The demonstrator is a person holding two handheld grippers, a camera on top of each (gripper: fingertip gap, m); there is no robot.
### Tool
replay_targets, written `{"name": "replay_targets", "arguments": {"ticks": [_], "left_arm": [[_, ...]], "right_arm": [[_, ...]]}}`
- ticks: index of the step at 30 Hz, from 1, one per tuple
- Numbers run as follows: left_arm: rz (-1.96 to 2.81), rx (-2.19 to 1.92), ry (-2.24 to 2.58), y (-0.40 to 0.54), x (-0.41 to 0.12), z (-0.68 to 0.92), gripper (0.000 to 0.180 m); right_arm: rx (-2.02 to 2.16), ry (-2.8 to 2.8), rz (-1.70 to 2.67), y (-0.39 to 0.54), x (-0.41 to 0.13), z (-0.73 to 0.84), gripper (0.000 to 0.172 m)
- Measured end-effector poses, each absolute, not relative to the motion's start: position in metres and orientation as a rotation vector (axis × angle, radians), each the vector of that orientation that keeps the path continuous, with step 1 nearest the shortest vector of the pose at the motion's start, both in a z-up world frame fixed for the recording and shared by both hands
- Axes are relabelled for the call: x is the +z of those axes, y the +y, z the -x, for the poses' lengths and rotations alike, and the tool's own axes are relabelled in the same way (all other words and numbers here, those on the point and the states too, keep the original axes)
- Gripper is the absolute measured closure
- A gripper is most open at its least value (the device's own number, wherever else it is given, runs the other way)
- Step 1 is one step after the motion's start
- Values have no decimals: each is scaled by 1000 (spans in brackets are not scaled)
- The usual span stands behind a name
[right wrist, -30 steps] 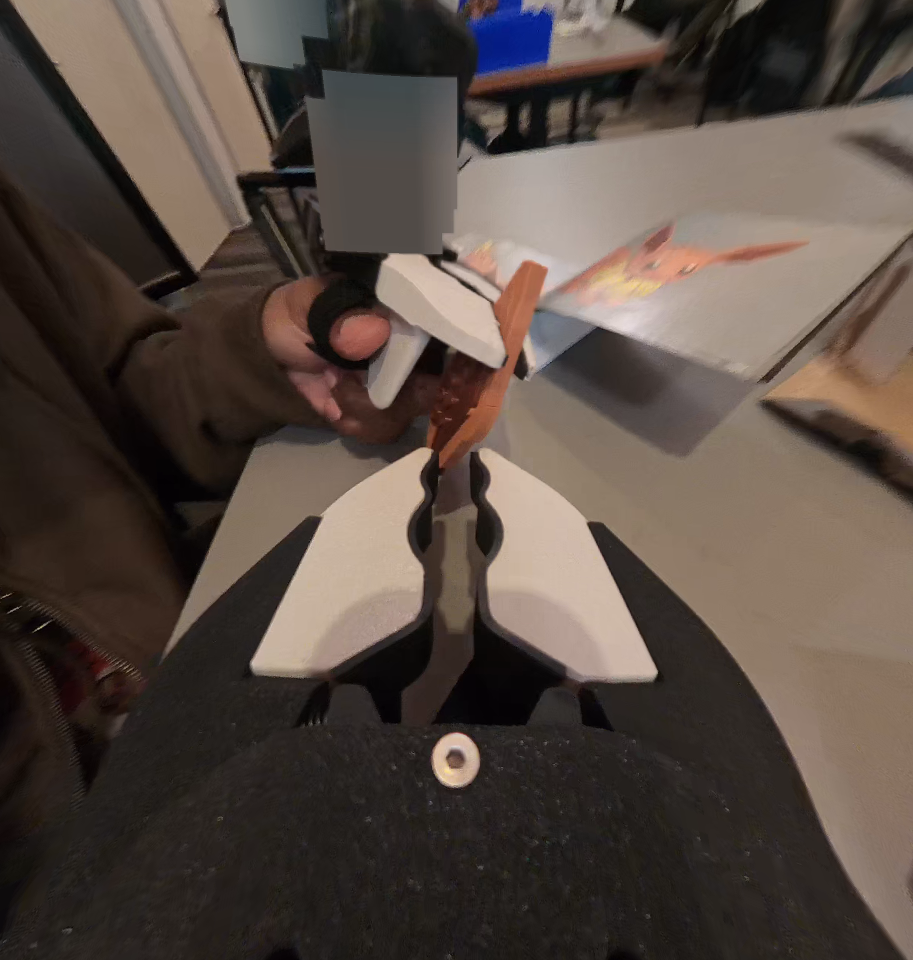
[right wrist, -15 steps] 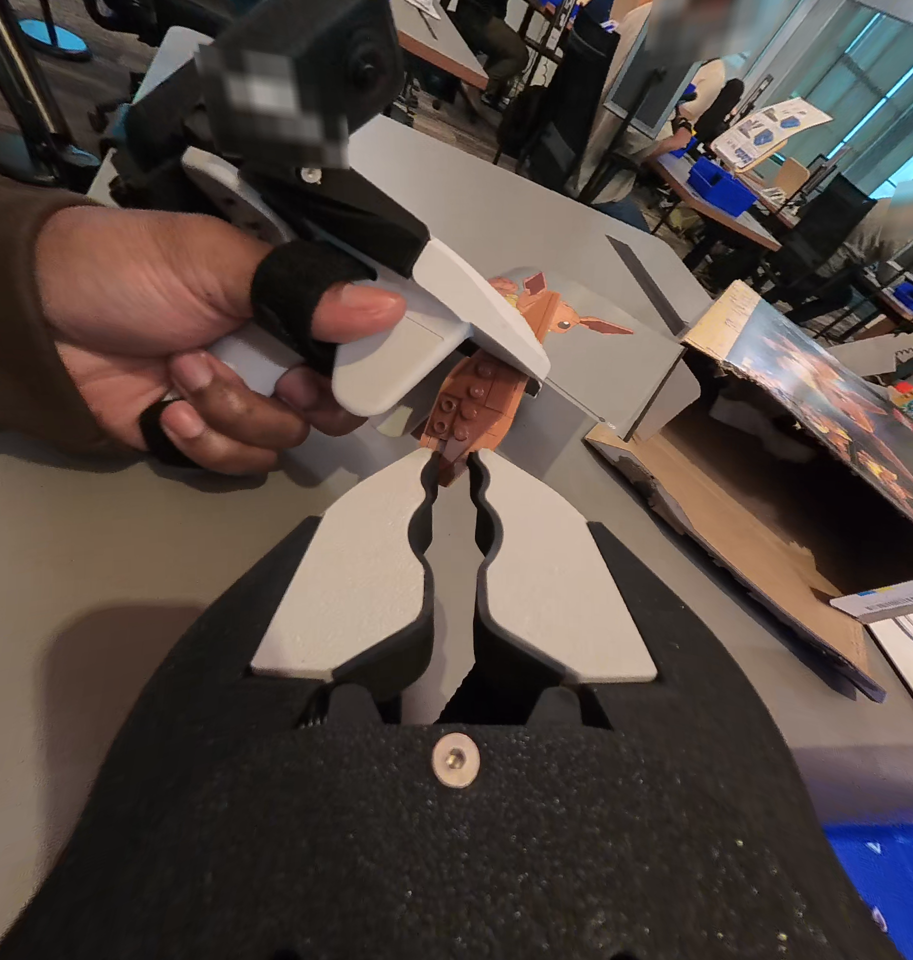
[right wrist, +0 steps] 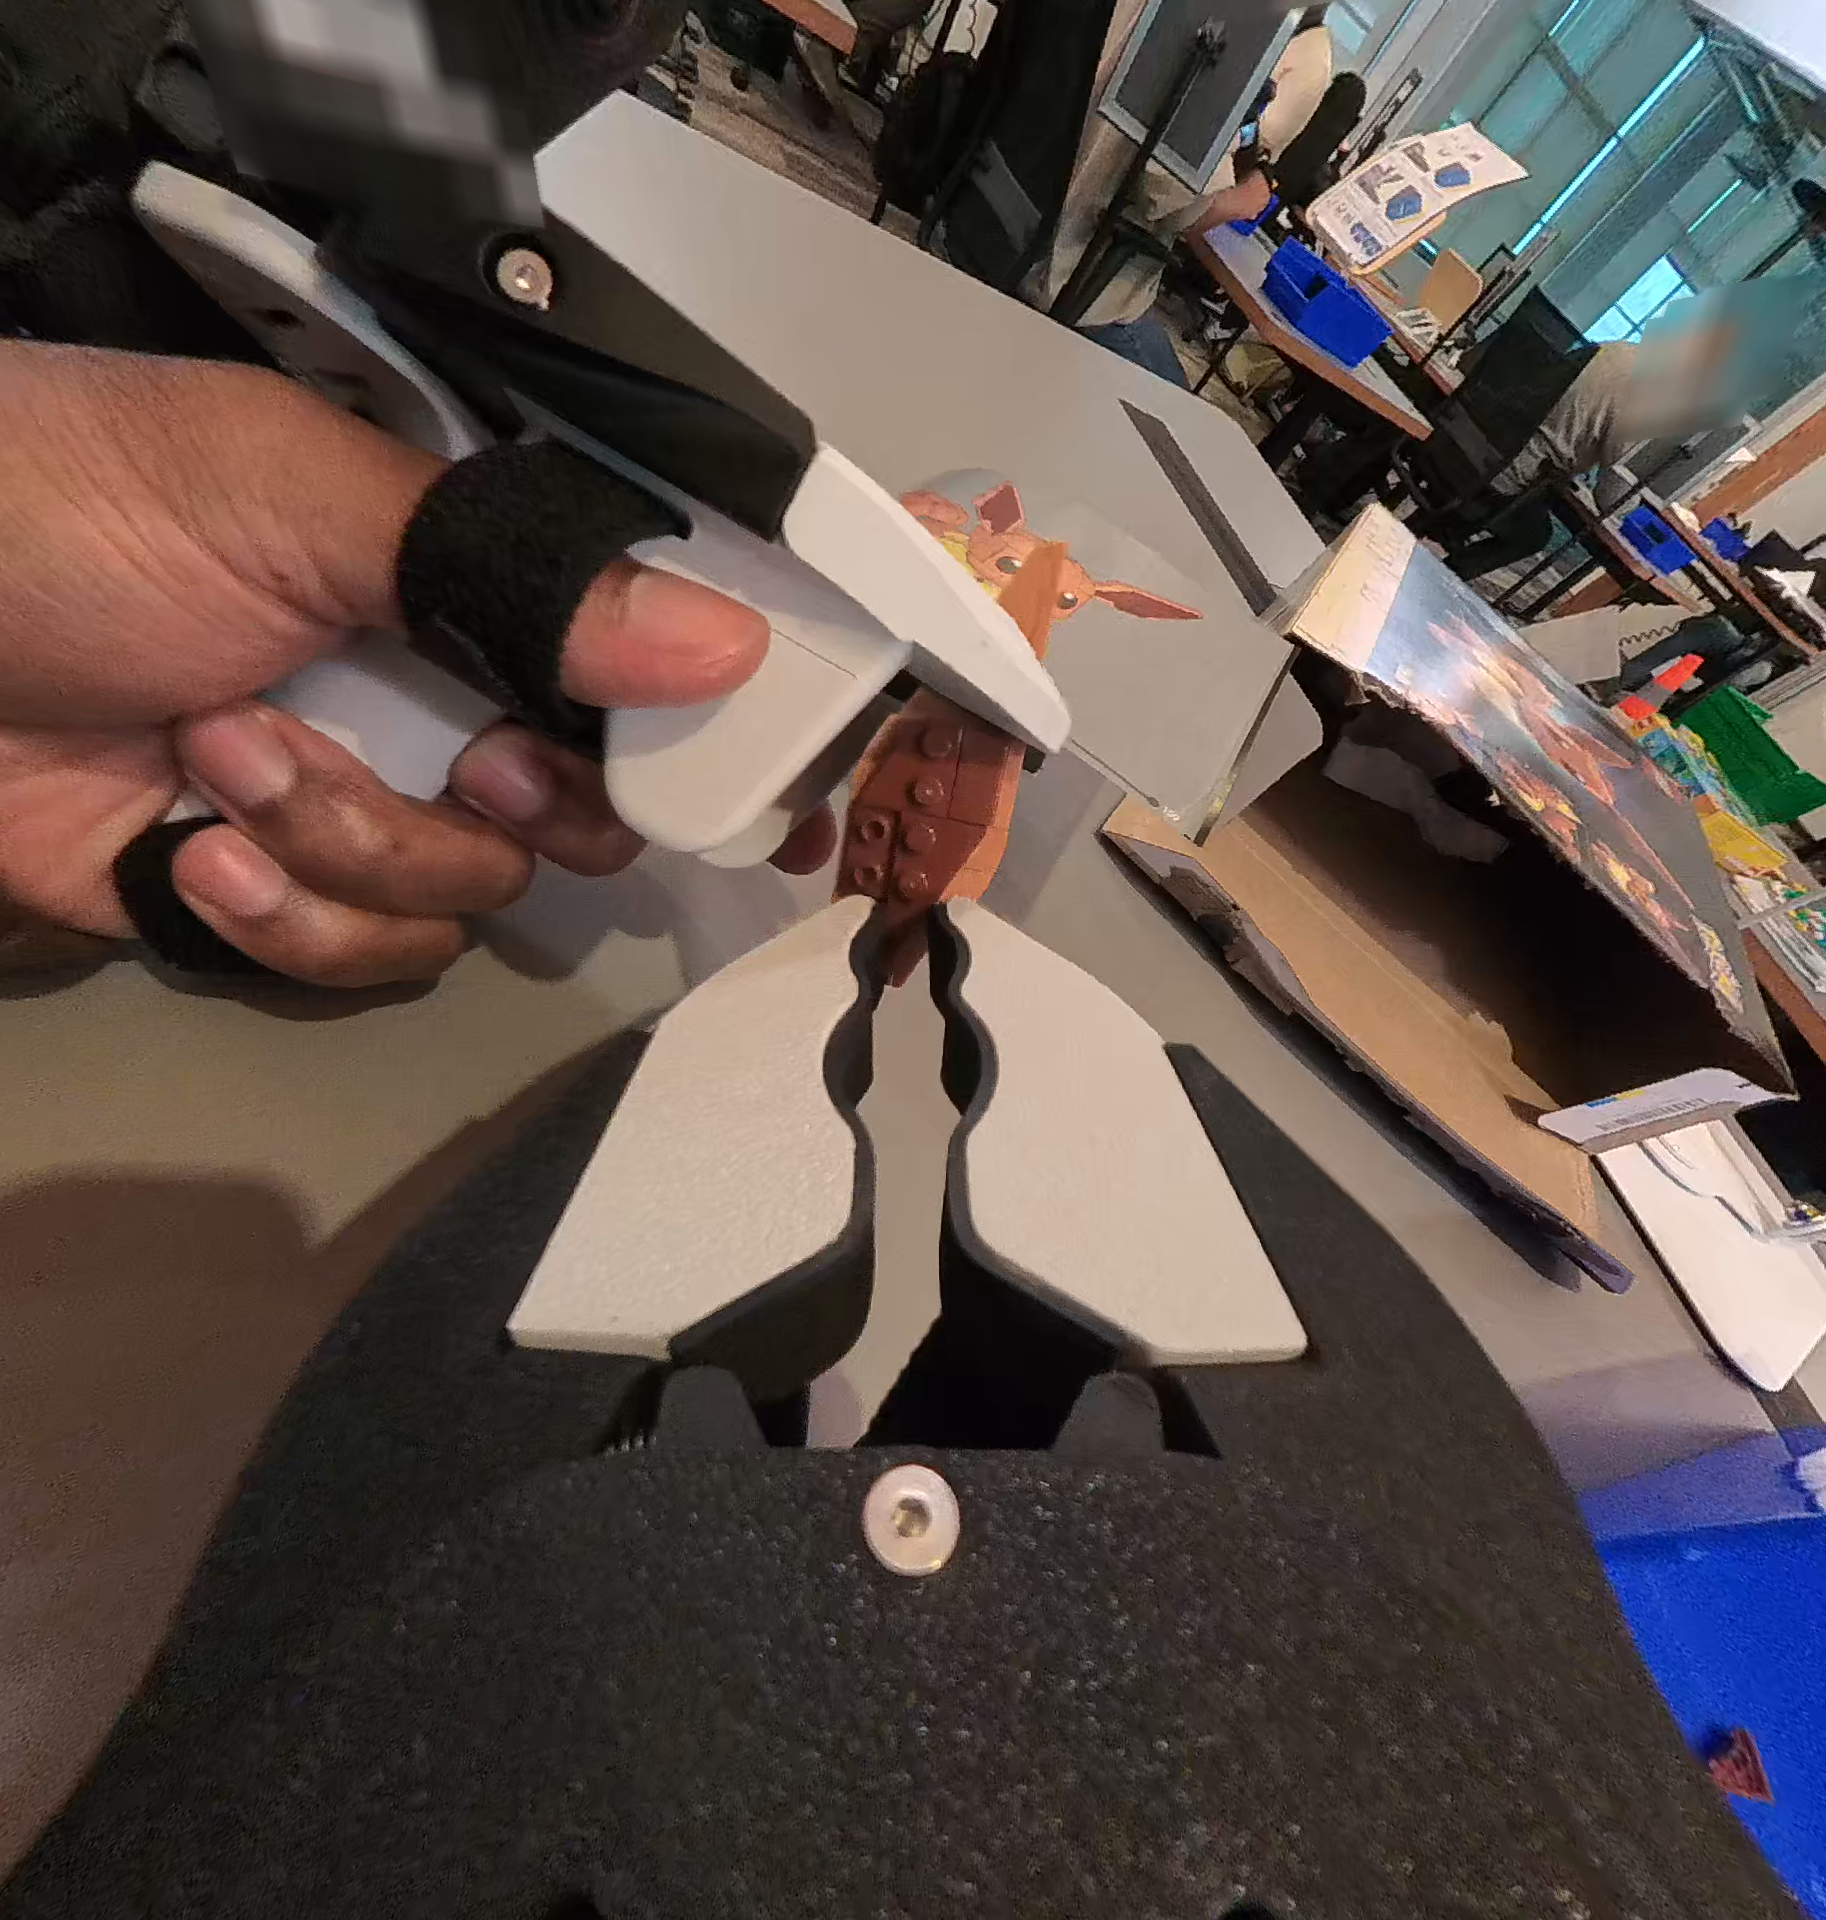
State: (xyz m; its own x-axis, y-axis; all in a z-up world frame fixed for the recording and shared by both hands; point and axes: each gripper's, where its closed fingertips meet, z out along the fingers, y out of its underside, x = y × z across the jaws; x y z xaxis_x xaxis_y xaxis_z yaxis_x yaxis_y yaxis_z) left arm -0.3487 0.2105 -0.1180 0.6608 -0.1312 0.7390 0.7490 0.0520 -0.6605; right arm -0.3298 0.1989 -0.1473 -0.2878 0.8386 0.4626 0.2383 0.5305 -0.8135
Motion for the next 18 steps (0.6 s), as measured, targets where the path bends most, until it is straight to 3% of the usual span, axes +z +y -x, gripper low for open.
{"name": "replay_targets", "arguments": {"ticks": [18], "left_arm": [[1399, -725, -514, 207, -117, 351, 170]], "right_arm": [[1054, -1740, 1040, 206, -134, 327, 167]]}}
